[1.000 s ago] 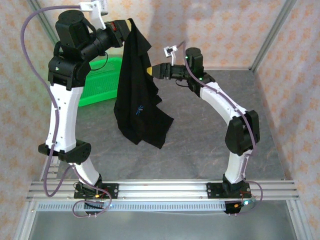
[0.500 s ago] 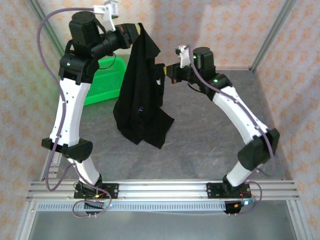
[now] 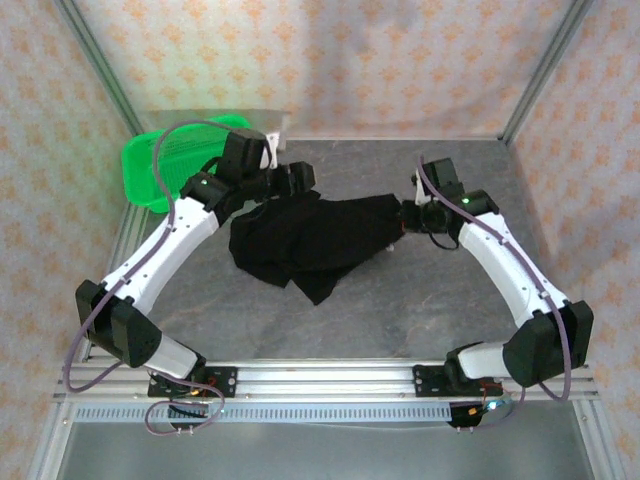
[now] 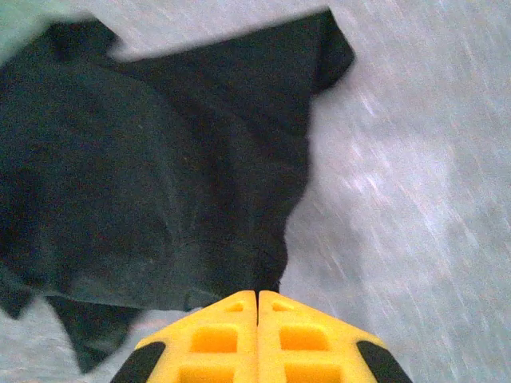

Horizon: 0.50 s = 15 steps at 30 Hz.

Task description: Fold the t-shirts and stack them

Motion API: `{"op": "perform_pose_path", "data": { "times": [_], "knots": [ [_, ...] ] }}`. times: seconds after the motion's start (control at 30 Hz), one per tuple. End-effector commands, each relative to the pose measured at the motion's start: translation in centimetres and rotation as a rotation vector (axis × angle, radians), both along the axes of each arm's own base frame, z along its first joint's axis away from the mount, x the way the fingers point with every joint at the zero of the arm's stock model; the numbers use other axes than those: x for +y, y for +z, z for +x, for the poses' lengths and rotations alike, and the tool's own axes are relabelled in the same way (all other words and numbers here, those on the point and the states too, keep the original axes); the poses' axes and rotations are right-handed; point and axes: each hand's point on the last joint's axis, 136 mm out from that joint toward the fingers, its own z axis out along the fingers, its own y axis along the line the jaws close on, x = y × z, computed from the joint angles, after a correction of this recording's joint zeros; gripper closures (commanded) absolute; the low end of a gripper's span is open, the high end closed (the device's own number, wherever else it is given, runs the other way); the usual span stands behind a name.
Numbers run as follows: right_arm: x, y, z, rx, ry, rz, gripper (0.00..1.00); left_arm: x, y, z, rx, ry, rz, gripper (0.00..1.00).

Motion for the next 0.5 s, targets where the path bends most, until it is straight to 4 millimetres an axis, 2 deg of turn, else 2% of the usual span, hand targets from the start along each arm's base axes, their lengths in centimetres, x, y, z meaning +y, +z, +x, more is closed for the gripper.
{"op": "perform_pose_path", "data": {
  "times": [0.0, 0.1, 0.23, 0.33, 0.37, 0.47],
  "knots": [
    [-3.1, -1.2, -2.9, 0.089, -0.118, -0.111, 1.00, 1.7, 1.8, 1.9, -0.101, 0.125, 0.013, 0.29],
    [-3.9, -3.1, -4.9, 0.163, -0.151, -0.132, 1.00, 1.9, 0.4, 3.3, -0.082, 0.126, 0.100, 0.28],
    [-4.9, -5.2, -7.2, 0.236, -0.200, -0.154, 1.00, 1.5, -2.1, 6.2, -0.027, 0.111, 0.222, 0.27],
    [-4.9, -6.0, -7.7, 0.240, -0.217, -0.139, 1.00, 0.7, -5.4, 8.7, 0.061, 0.063, 0.329, 0.28],
    [-4.9, -6.2, -7.8, 0.239, -0.219, -0.140, 1.00, 0.3, -7.5, 9.5, 0.113, 0.041, 0.370, 0.29],
    [-4.7, -6.9, -8.0, 0.246, -0.218, -0.125, 1.00, 0.2, -11.5, 11.1, 0.202, 0.012, 0.467, 0.31]
  ]
}}
